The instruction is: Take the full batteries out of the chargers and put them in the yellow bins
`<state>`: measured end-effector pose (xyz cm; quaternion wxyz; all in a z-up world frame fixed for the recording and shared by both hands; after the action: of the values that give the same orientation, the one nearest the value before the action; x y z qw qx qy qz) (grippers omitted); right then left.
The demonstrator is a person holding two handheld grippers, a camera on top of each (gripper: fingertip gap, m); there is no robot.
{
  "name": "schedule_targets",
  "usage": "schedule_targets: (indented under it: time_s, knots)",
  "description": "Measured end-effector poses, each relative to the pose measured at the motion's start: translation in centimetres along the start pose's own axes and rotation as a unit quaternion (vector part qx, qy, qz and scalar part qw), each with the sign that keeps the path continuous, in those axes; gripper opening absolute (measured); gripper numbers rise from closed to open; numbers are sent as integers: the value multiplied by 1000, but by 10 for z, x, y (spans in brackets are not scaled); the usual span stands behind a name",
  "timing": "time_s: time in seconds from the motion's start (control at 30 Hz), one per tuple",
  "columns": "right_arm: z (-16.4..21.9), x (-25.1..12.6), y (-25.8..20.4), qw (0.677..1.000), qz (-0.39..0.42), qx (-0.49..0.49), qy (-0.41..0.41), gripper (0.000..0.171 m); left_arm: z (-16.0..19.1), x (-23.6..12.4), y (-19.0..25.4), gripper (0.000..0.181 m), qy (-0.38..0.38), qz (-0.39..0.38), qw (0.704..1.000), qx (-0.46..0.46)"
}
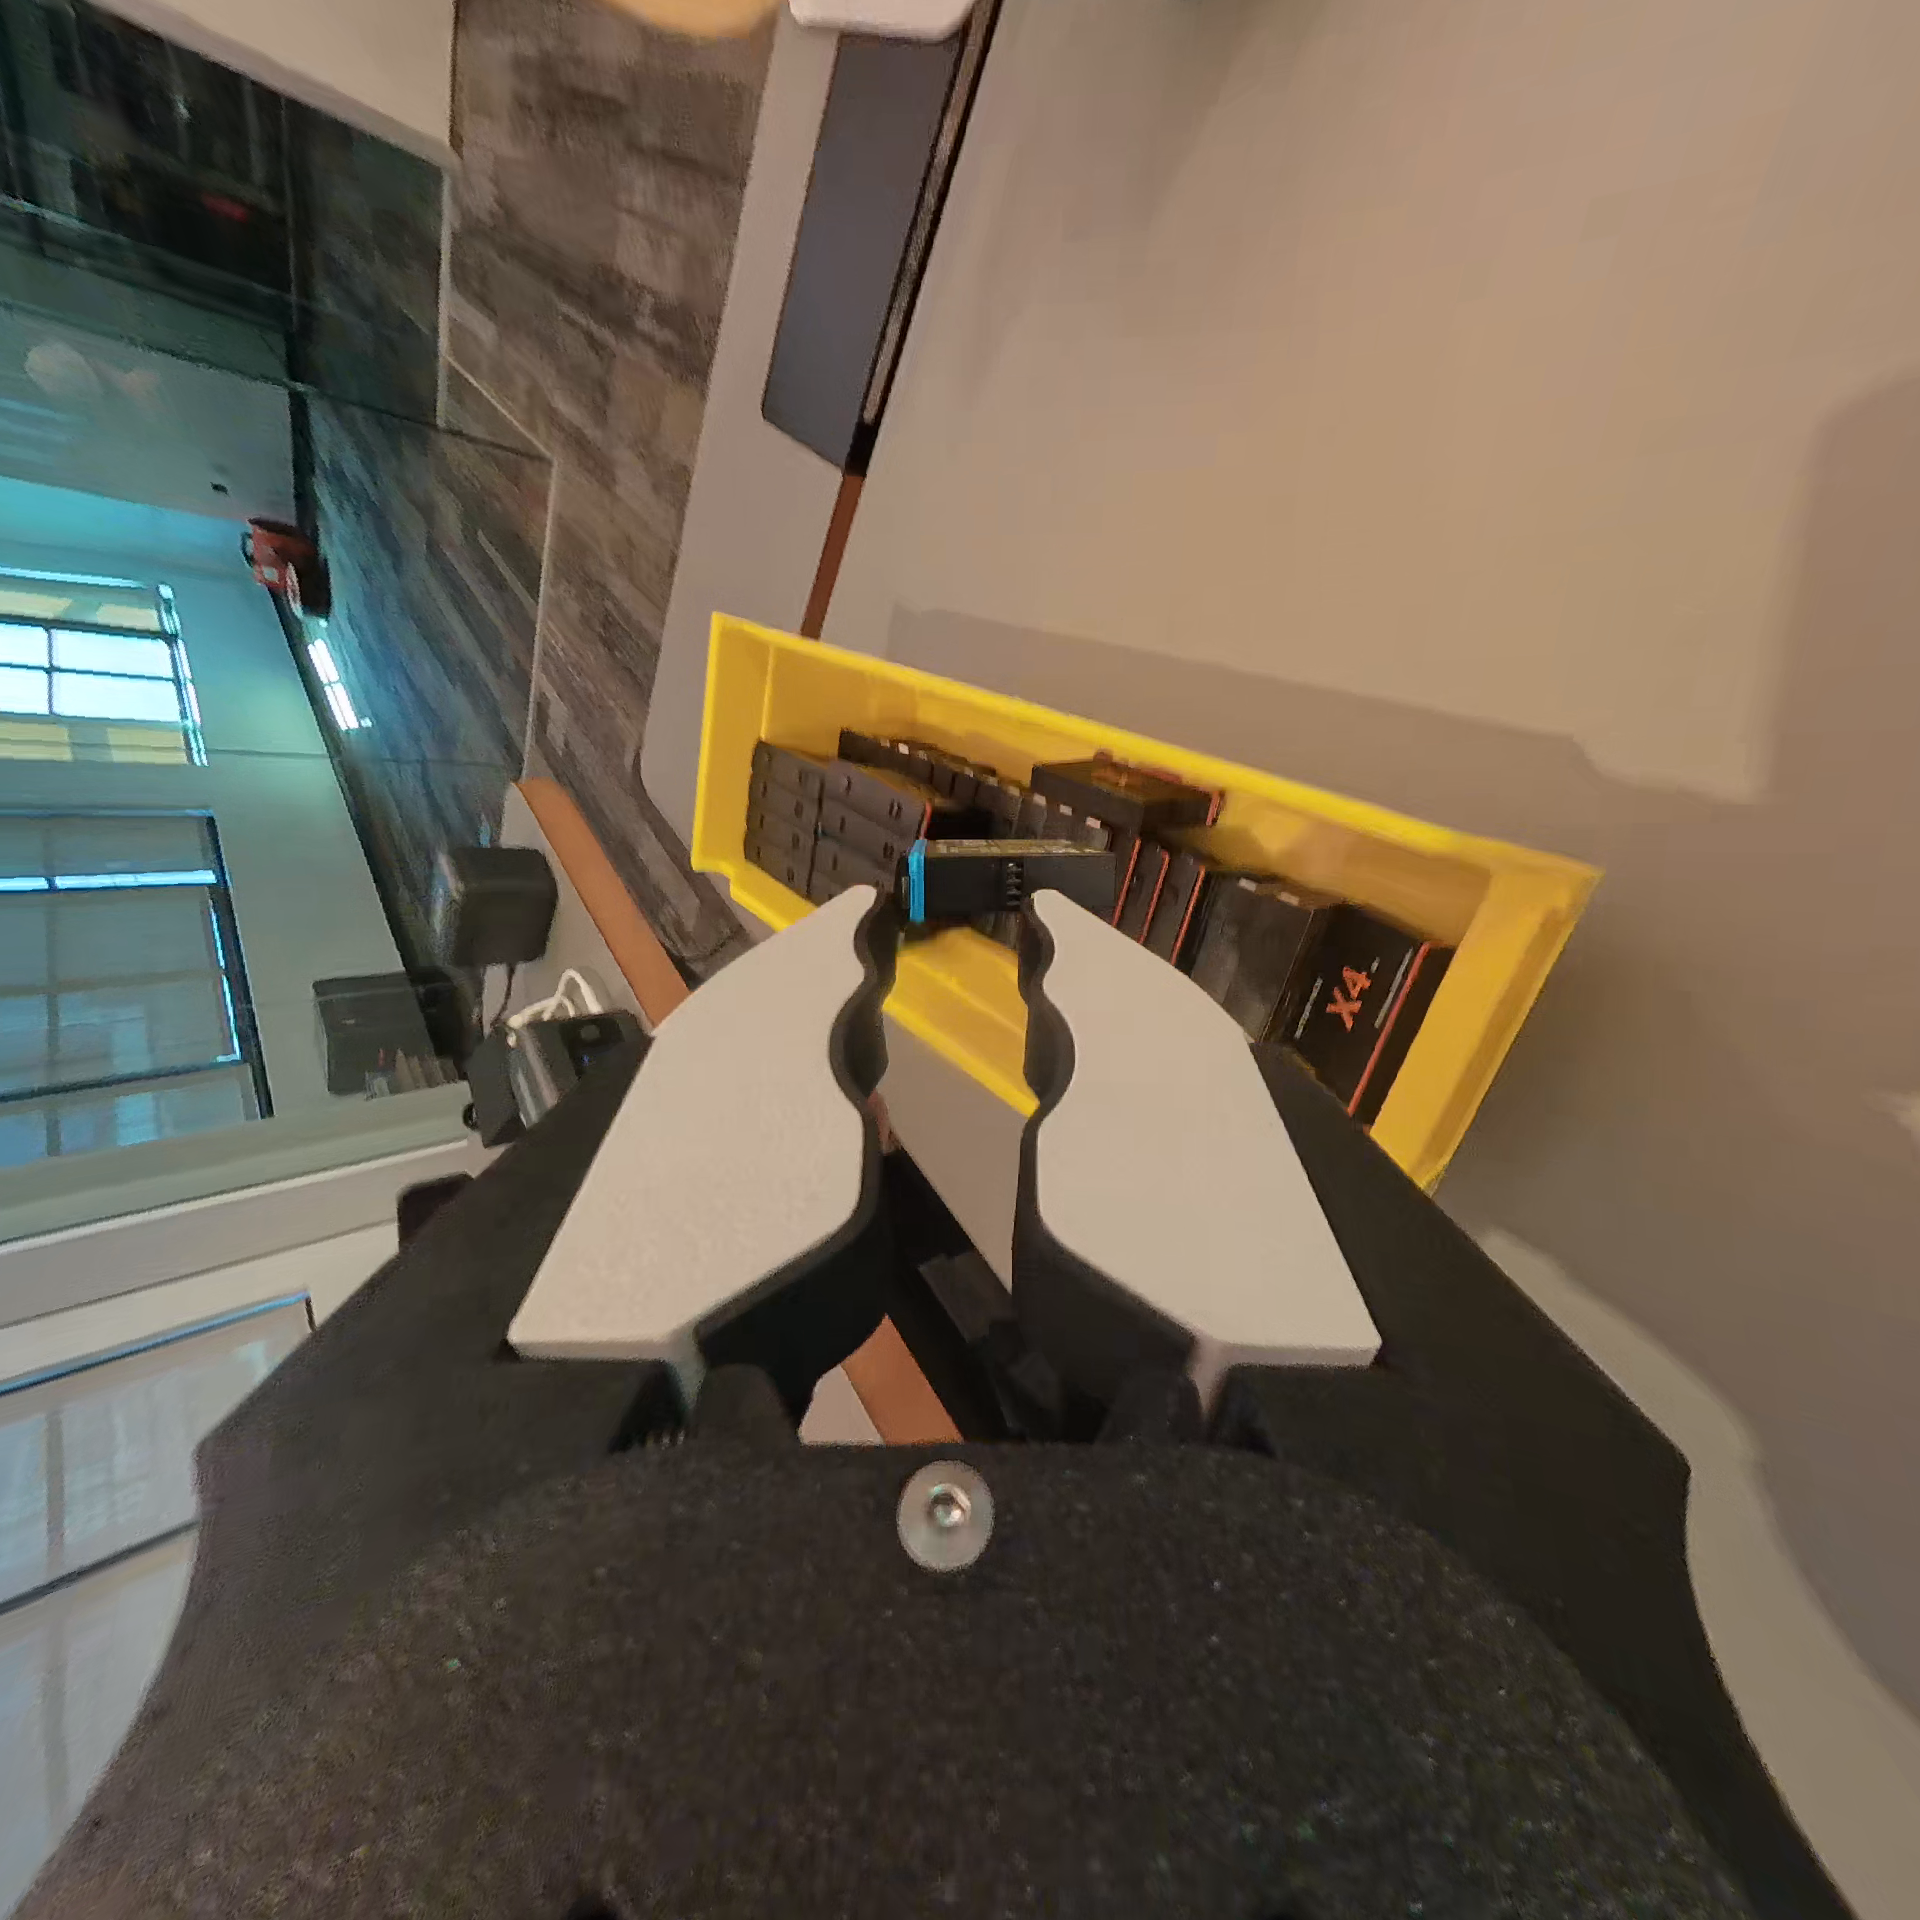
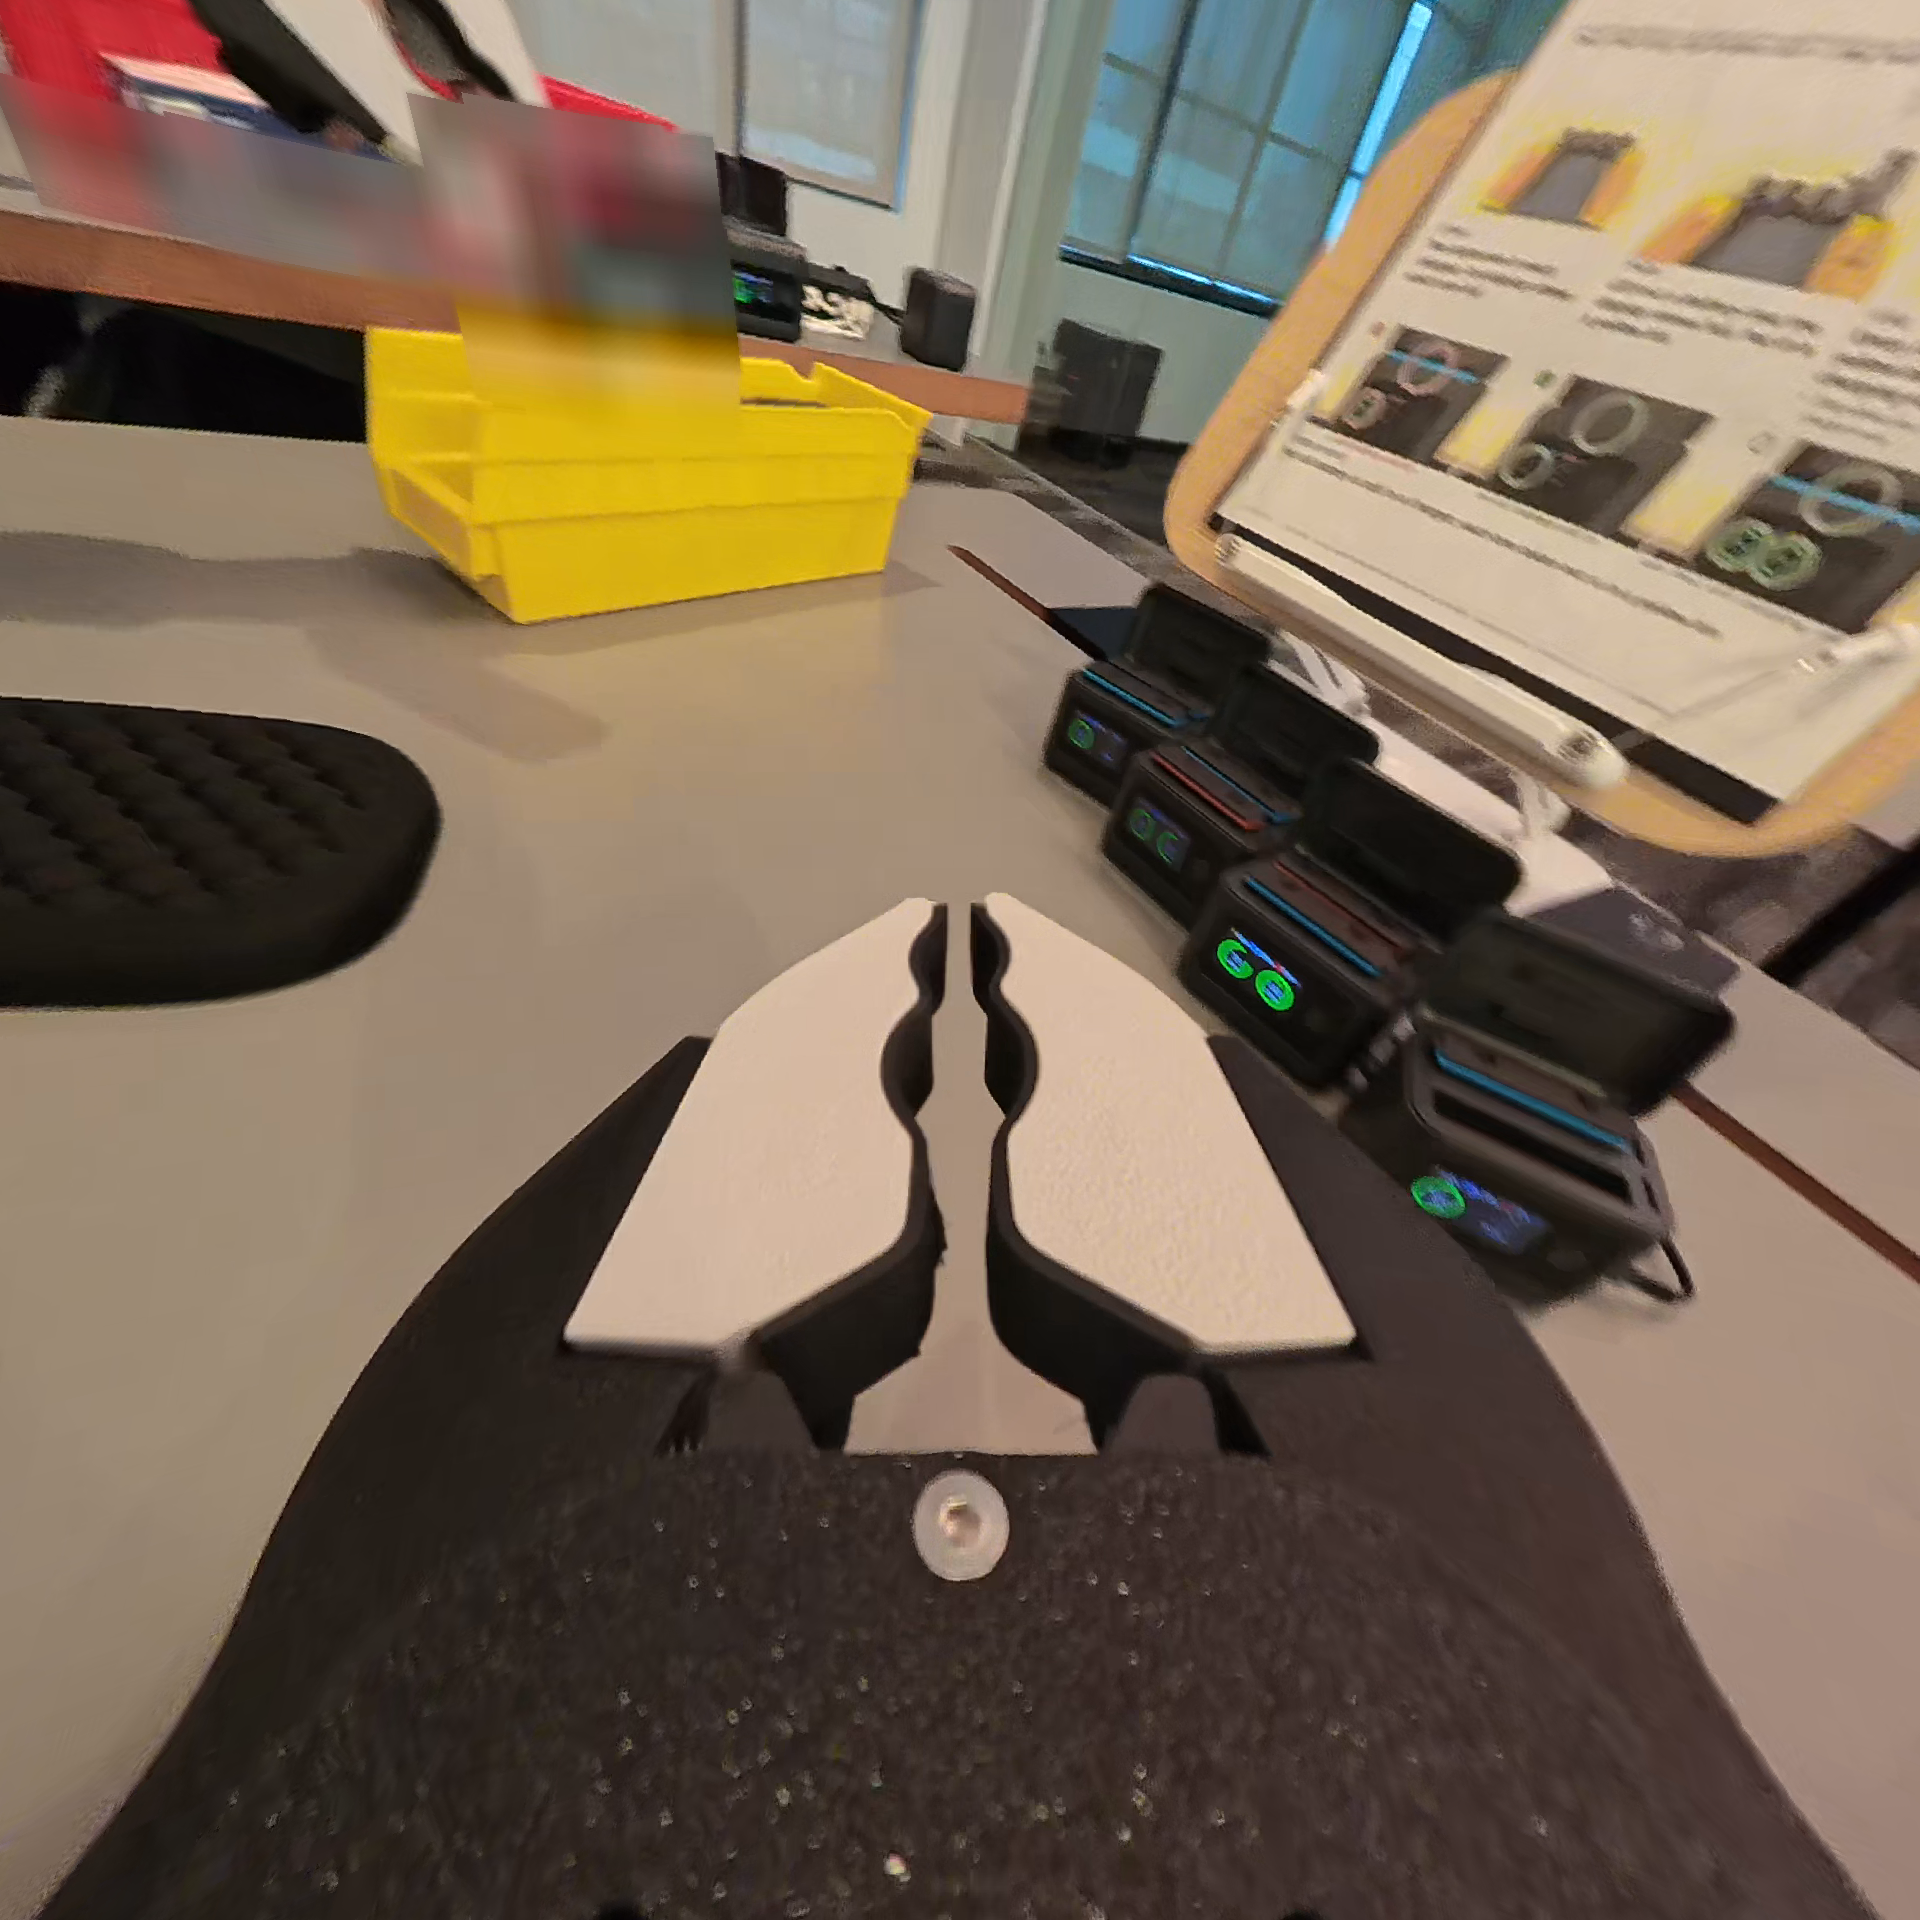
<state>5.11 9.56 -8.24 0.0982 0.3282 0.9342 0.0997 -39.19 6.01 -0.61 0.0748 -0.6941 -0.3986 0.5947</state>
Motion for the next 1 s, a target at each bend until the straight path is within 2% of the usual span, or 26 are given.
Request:
schedule_targets:
  time_s: [0.13,0.3,0.43,0.6,0.73,0.8,1.0]
  knots:
    - [-24,20,-26,997,-61,-47,32,19,-37,-19,12,22,62,0,998,24]
    - [-62,50,-59,978,-104,-156,90,45,-100,-39,40,23,159,17,984,73]
    - [-83,82,-81,962,-132,-208,118,89,-149,-45,69,22,231,43,965,116]
    - [-92,100,-88,944,-151,-263,130,104,-188,-45,100,22,286,79,942,156]
    - [-88,99,-85,936,-150,-293,127,89,-200,-40,111,22,301,98,933,169]
    - [-84,93,-82,931,-143,-307,136,47,-202,-36,115,22,305,107,931,169]
    - [-72,90,-80,933,-133,-312,123,45,-204,-27,120,22,307,119,930,164]
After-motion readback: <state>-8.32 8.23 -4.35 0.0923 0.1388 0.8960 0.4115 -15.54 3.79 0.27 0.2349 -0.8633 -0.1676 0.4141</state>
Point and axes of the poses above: each gripper's, where its closed fingertips meet, x out along the fingers, z out of its underside, y = z × x across the jaws, the point moved 6 cm from there along -x, back along the fingers, and after that the axes turned 12 degrees about z, right-handed, at the moved point
